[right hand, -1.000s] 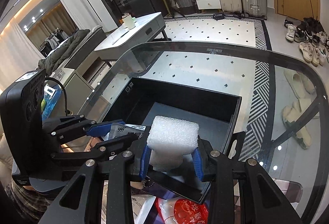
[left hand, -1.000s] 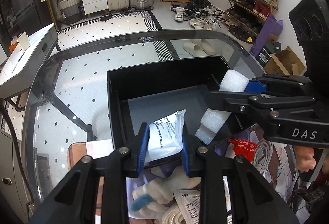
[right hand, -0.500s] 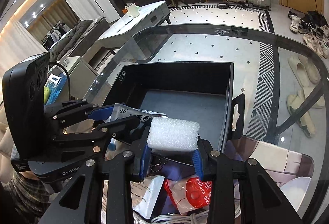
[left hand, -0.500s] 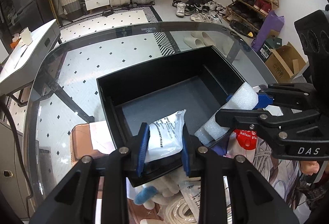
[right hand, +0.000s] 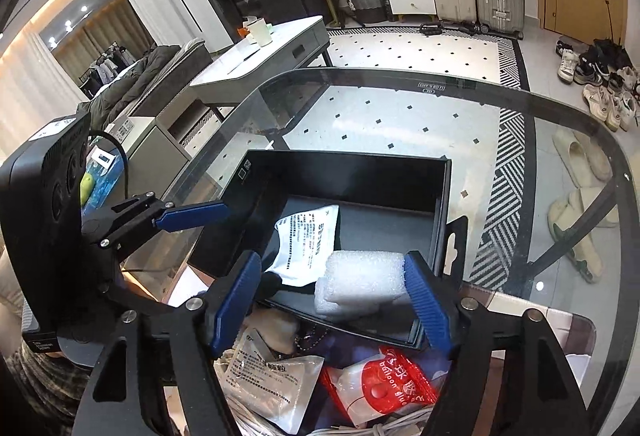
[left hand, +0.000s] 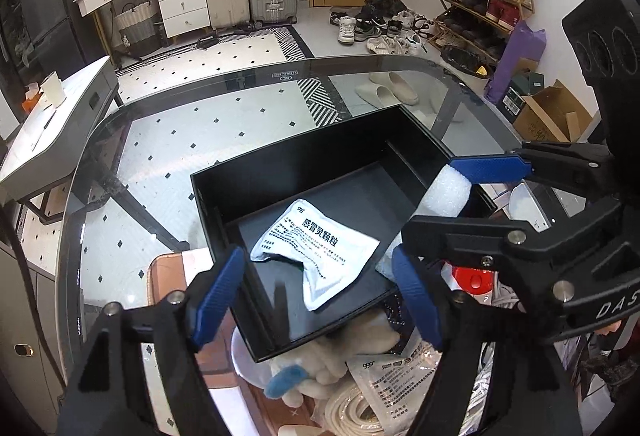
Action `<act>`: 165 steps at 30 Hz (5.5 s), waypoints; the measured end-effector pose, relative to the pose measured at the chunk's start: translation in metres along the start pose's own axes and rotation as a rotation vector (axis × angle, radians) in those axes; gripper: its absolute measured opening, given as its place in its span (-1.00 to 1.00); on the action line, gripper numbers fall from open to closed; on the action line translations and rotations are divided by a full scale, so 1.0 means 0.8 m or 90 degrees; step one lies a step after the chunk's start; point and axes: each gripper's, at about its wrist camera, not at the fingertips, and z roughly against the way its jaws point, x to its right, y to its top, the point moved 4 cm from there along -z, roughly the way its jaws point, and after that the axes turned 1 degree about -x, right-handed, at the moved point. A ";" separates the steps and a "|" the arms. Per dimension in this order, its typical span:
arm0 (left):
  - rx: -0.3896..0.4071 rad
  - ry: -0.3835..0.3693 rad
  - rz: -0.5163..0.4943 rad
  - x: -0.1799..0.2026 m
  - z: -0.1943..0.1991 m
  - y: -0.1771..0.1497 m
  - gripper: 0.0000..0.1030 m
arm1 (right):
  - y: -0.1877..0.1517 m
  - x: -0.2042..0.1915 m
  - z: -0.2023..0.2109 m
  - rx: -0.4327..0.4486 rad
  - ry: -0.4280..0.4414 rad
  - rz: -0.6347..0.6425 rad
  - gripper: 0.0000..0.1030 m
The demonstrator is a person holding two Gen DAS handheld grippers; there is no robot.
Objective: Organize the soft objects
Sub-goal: 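Lower both items into the black box and open both grippers, then move the right gripper to the red-and-white balloon glue bag and grasp it, then grasp the white plush toy with the left gripper, then carry the plush toy with the left gripper while the right gripper carries the red bag toward the box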
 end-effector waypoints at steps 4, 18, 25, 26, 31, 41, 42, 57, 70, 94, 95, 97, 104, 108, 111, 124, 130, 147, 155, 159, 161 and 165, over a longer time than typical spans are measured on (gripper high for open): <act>0.017 -0.010 0.000 -0.002 0.014 0.001 1.00 | 0.003 0.003 0.020 0.024 -0.009 -0.005 0.72; 0.027 -0.017 0.034 -0.008 0.043 -0.033 1.00 | -0.046 0.024 0.084 0.043 -0.041 -0.018 0.93; 0.008 -0.027 0.049 -0.007 0.030 -0.055 1.00 | -0.070 0.022 0.075 0.011 -0.041 -0.004 0.93; 0.005 -0.028 0.052 -0.007 0.027 -0.059 1.00 | -0.072 0.018 0.070 0.005 -0.042 0.002 0.93; -0.005 -0.027 0.062 -0.018 0.020 -0.070 1.00 | -0.080 0.009 0.056 -0.020 -0.036 0.030 0.93; -0.017 -0.036 0.035 -0.017 0.010 -0.079 1.00 | -0.098 0.009 0.028 -0.073 -0.062 0.098 0.93; -0.018 -0.039 0.033 -0.017 0.009 -0.080 1.00 | -0.099 0.011 0.026 -0.075 -0.063 0.099 0.93; -0.038 -0.049 0.050 -0.025 -0.016 -0.077 1.00 | -0.113 0.013 0.003 -0.116 -0.077 0.160 0.91; -0.077 -0.031 0.109 -0.017 -0.042 -0.068 1.00 | -0.111 0.010 -0.019 -0.140 -0.092 0.203 0.67; -0.109 0.018 0.140 -0.011 -0.065 -0.069 0.93 | -0.113 0.006 -0.029 -0.137 -0.092 0.197 0.19; -0.108 0.016 0.140 -0.011 -0.064 -0.069 0.87 | -0.113 0.007 -0.028 -0.136 -0.092 0.194 0.18; -0.105 0.015 0.140 -0.009 -0.060 -0.069 0.71 | -0.113 0.010 -0.028 -0.134 -0.090 0.188 0.15; -0.106 -0.014 0.148 -0.017 -0.049 -0.072 0.14 | -0.111 0.017 -0.020 -0.126 -0.091 0.175 0.13; -0.108 -0.021 0.139 -0.019 -0.043 -0.074 0.10 | -0.113 0.014 -0.018 -0.126 -0.090 0.172 0.13; -0.102 -0.022 0.128 -0.017 -0.037 -0.074 0.11 | -0.113 0.016 -0.017 -0.124 -0.089 0.168 0.13; -0.090 -0.024 0.048 -0.034 -0.006 -0.087 0.17 | -0.115 0.020 -0.017 -0.122 -0.082 0.151 0.13; -0.097 -0.038 -0.018 -0.037 0.002 -0.093 0.17 | -0.115 0.024 -0.017 -0.123 -0.078 0.143 0.13; -0.136 -0.088 -0.166 -0.034 -0.011 -0.099 0.11 | -0.114 0.022 -0.020 -0.131 -0.085 0.133 0.13; -0.146 -0.102 -0.175 -0.029 -0.024 -0.094 0.10 | -0.112 0.021 -0.021 -0.132 -0.087 0.132 0.13; -0.140 -0.099 -0.179 -0.025 -0.028 -0.094 -0.04 | -0.114 0.020 -0.021 -0.131 -0.089 0.134 0.10; -0.140 -0.101 -0.173 -0.025 -0.028 -0.093 -0.16 | -0.114 0.020 -0.020 -0.131 -0.088 0.132 0.09; -0.135 -0.088 -0.168 -0.024 -0.025 -0.097 -0.24 | -0.115 0.019 -0.017 -0.127 -0.088 0.131 0.07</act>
